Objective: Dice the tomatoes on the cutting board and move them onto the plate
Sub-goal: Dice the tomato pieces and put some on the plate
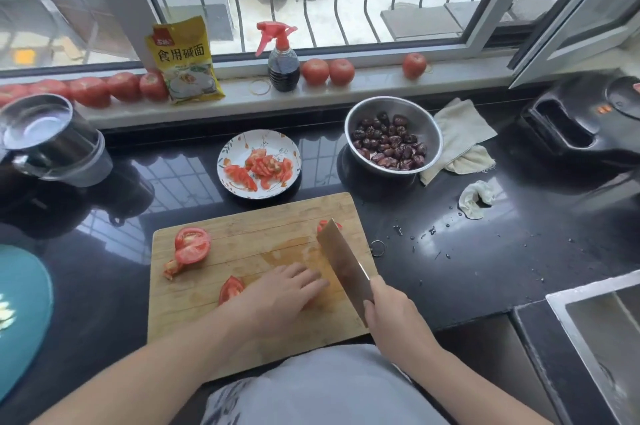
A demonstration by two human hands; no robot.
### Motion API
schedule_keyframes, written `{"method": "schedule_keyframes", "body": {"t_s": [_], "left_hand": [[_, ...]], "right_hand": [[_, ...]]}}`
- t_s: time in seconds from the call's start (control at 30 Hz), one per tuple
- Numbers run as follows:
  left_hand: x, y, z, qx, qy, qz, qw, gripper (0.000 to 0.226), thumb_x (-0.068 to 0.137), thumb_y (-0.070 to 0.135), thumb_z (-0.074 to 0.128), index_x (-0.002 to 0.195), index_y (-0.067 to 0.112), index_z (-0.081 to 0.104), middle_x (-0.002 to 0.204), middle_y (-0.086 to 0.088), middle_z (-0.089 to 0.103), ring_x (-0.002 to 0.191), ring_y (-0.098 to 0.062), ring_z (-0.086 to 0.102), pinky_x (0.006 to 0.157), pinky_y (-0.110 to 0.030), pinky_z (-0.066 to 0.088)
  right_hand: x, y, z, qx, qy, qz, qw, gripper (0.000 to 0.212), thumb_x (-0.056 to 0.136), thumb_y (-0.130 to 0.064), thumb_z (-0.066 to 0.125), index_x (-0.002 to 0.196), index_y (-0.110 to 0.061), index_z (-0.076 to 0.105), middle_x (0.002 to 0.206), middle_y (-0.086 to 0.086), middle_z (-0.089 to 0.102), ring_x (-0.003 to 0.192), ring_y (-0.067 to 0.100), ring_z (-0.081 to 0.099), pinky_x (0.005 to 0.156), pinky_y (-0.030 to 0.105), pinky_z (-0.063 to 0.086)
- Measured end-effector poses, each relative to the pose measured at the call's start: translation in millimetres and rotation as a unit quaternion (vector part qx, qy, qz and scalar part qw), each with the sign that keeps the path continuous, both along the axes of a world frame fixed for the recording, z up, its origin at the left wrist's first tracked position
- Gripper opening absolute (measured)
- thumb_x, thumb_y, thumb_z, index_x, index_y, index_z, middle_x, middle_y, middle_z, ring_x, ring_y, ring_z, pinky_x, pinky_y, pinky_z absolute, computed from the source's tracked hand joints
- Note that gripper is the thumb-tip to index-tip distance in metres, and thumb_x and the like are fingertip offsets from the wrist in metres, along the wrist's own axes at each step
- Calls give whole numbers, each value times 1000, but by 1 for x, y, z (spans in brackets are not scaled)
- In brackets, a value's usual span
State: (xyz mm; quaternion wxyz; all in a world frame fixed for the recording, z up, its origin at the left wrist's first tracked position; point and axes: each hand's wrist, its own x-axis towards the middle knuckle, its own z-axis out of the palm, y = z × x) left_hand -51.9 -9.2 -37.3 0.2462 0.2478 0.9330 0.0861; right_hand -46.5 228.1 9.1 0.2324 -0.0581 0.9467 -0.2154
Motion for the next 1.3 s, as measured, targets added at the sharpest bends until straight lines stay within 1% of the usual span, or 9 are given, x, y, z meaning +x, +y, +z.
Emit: {"method": "schedule_keyframes", "body": {"t_s": [0.1,0.27,0.47,0.6,0.67,0.87,1.0,1.17,1.3], "left_hand": [[24,4,3,78,-97,243,962,95,93,19,64,164,35,3,170,0,10,156,-24,15,126,-42,26],[38,24,-7,199,-142,527,814,87,90,26,77,162,17,28,158,-6,32,142,-23,43,115,-31,36],[32,27,-1,263,-161,600,738,61,96,33,73,150,21,48,105,8,65,94,-12,67,72,-24,51],[33,30,4,325,-225,639,660,10,98,25,71,108,25,67,94,5,73,93,-28,76,86,-45,63],[32,31,0,352,-245,658,619,12,98,19,71,91,28,66,92,0,76,91,-29,75,91,-49,62],[35,35,-15,406,-302,703,500,15,96,16,74,109,14,67,106,-12,77,89,-29,77,75,-33,63],[36,39,-18,435,-300,703,475,18,96,12,74,109,8,63,103,-17,76,76,-27,72,66,-33,59],[33,42,-12,435,-294,703,480,13,98,12,71,104,9,60,100,-19,75,80,-31,71,83,-45,62],[29,44,-12,432,-293,695,494,18,98,16,71,108,8,58,102,-19,74,82,-31,71,87,-47,62]], "right_hand": [[4,-4,-7,21,-15,10,1000,12,98,-22,44,94,-26,33,80,-2,57,76,30,59,66,44,51],[11,-21,-19,46,-22,35,998,16,98,-15,37,89,-26,32,76,-7,43,71,26,48,60,36,34],[4,-42,-26,50,-28,23,998,22,92,-12,33,82,-31,30,77,-9,49,79,25,54,68,41,43],[-1,-47,-27,48,-22,26,998,27,92,-12,32,76,-32,23,72,-8,49,74,28,56,66,46,48],[-3,-44,-22,50,-15,43,998,24,94,-12,33,79,-29,25,76,-6,48,74,29,52,64,43,43],[14,-18,2,112,84,103,985,24,92,-8,44,87,-23,26,79,-5,38,55,29,32,49,37,21],[21,-10,5,127,117,189,967,60,40,3,74,76,-23,34,54,-4,32,47,14,-10,50,25,-10],[26,-11,-4,166,89,214,958,51,34,-3,81,76,-18,55,52,-2,47,27,23,40,45,25,-8],[21,-12,-9,178,93,246,948,28,77,-7,62,100,-18,50,79,1,63,64,28,66,46,31,28]]}}
